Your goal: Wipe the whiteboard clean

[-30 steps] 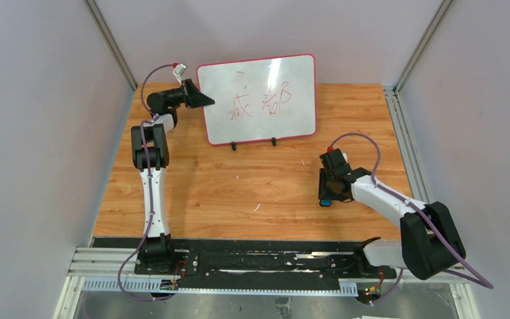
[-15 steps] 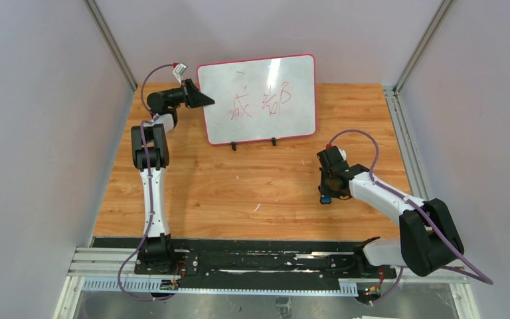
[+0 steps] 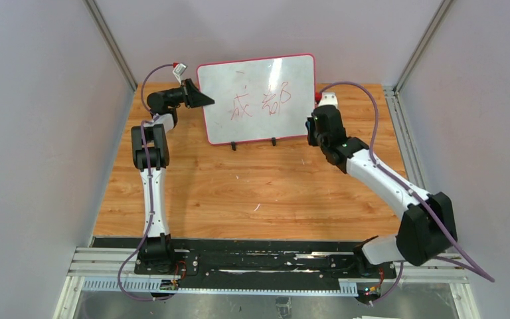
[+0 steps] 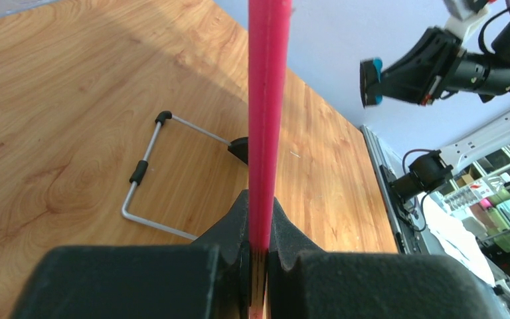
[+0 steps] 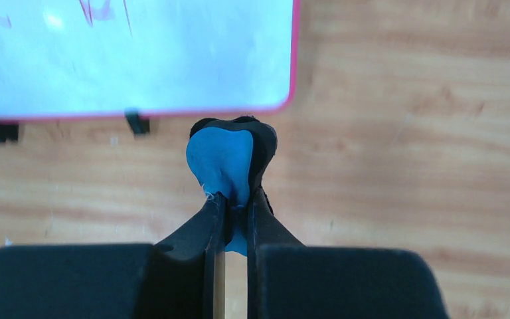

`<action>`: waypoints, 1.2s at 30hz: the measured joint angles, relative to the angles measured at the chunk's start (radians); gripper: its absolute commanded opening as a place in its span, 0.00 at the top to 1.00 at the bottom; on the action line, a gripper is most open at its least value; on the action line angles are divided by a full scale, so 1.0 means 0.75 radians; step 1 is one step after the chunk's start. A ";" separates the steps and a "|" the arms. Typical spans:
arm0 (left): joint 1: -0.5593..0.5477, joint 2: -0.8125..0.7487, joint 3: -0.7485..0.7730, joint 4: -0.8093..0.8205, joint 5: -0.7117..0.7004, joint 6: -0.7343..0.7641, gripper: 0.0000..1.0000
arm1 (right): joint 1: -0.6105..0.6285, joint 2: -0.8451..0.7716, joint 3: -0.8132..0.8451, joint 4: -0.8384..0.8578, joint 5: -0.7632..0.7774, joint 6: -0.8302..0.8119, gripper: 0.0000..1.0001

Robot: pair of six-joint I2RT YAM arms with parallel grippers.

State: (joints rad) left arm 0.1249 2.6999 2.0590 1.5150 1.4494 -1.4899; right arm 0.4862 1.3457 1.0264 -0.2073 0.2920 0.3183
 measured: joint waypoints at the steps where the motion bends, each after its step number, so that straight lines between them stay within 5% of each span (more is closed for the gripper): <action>1: 0.001 0.001 0.000 0.001 0.000 0.000 1.00 | 0.000 0.041 0.037 0.061 0.021 -0.041 1.00; 8: 0.002 0.002 0.003 0.002 0.000 -0.002 1.00 | 0.000 0.509 0.480 0.306 0.061 -0.289 0.99; 20: 0.002 0.003 0.003 0.002 0.001 -0.002 1.00 | -0.001 0.920 1.198 0.236 0.034 -0.476 0.99; 36: 0.002 0.003 0.005 0.002 0.003 -0.002 1.00 | 0.000 1.079 1.308 0.122 -0.133 -0.397 0.99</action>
State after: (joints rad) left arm 0.1265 2.7018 2.0628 1.5166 1.4517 -1.4914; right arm 0.4862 2.1548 2.0071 -0.1158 0.1921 0.0204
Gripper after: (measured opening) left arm 0.084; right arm 0.079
